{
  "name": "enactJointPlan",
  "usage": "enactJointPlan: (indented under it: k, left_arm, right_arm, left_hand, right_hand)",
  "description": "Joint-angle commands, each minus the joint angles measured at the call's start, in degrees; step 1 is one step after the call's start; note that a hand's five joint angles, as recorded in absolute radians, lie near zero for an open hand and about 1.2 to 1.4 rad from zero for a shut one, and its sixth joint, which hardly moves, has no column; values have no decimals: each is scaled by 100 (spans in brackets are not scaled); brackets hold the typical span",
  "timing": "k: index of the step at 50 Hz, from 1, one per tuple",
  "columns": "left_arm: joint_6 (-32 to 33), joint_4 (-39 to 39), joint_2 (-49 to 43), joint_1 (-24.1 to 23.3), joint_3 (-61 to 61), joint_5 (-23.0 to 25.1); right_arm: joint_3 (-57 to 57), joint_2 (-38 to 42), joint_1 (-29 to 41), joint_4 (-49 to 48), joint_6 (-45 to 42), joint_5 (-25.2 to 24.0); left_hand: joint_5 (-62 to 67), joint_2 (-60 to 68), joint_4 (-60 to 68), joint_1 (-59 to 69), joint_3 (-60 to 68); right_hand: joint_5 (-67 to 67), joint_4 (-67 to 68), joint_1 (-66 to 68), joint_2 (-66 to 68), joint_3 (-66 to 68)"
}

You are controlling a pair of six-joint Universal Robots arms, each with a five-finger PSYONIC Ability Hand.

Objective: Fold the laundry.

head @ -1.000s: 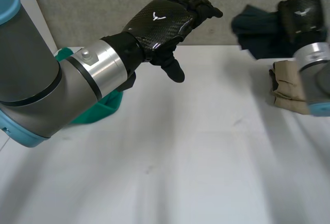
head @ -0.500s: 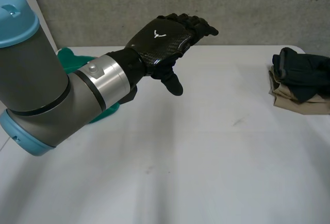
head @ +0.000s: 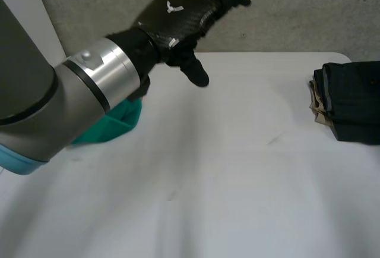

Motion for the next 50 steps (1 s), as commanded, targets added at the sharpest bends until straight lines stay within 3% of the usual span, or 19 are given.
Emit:
enactJointPlan:
  k: [1, 7, 9, 16, 19, 21, 26, 31, 35, 36, 37, 42, 45, 50]
  left_arm:
    - [44, 23, 118, 384, 198, -1101]
    - [474, -4, 66, 1492, 181, -1745]
    - [920, 22, -65, 1956, 137, -1772]
    - [2398, 32, -1426, 2811, 426, -1710]
    - [3014, 40, -2305, 3031, 655, -1527]
    - [3330, 40, -2884, 3154, 874, -1124]
    - [3472, 49, -3669, 3400, 1253, -323]
    - [3376, 128, -4187, 3409, 1710, -216]
    - [3262, 356, -4346, 3357, 1886, -207]
    - [3261, 505, -4338, 3304, 1886, -242]
    - [3261, 610, -4338, 3260, 1869, -260]
    - [2867, 1278, -3444, 2935, 1378, -716]
    - [2148, 1779, -2398, 2681, 763, -831]
    - [1215, 2141, -1439, 2101, 348, -893]
  right_arm:
    - [866, -315, 2012, -979, -157, 558]
    - [1842, -561, 3112, -1306, -175, 382]
    - [2211, -553, 3393, -1297, -175, 365]
    - [3142, -561, 3570, -1306, -271, 356]
    - [3354, -553, 3543, -1306, -359, 356]
    - [3521, -553, 3526, -1306, -412, 347]
    - [3794, -588, 3526, -1306, -421, 347]
    - [4031, -588, 3438, -1306, -421, 347]
    - [4233, -605, 3166, -1306, -429, 338]
    - [4251, -614, 3139, -1306, -429, 338]
    - [4269, -614, 3122, -1306, -429, 338]
    - [4295, -693, 3060, -1306, -429, 382]
    - [4295, -799, 2946, -1306, -429, 373]
    - [4243, -974, 2902, -1297, -403, 417]
  left_hand:
    - [-180, -81, -54, -86, -110]
    - [-214, -114, -88, -119, -143]
    - [-214, -114, -88, -119, -143]
    - [-214, -114, -88, -119, -143]
    - [-247, -148, -121, -153, -177]
    - [-247, -148, -121, -153, -177]
    - [-231, -131, -105, -136, -160]
    - [20, 120, 147, 115, 91]
    - [3156, 3256, 3283, 3251, 3227]
    - [6181, 6281, 6308, 6276, 6252]
    - [6709, 6809, 6835, 6804, 6779]
    - [6714, 6814, 6840, 6809, 6785]
    - [6714, 6814, 6840, 6809, 6785]
    - [6714, 6814, 6840, 6809, 6785]
  right_hand:
    - [-288, -171, -295, -183, -171]
    - [-288, -171, -295, -183, -171]
    - [-288, -171, -295, -183, -171]
    - [-288, -171, -295, -183, -171]
    - [-288, -171, -295, -183, -171]
    - [-288, -171, -295, -183, -171]
    - [-288, -171, -295, -183, -171]
    - [-288, -171, -295, -183, -171]
    - [-288, -171, -295, -183, -171]
    - [-288, -171, -295, -183, -171]
    - [-288, -171, -295, -183, -171]
    - [-288, -171, -295, -183, -171]
    - [-288, -171, -295, -183, -171]
    - [-288, -171, -295, -183, -171]
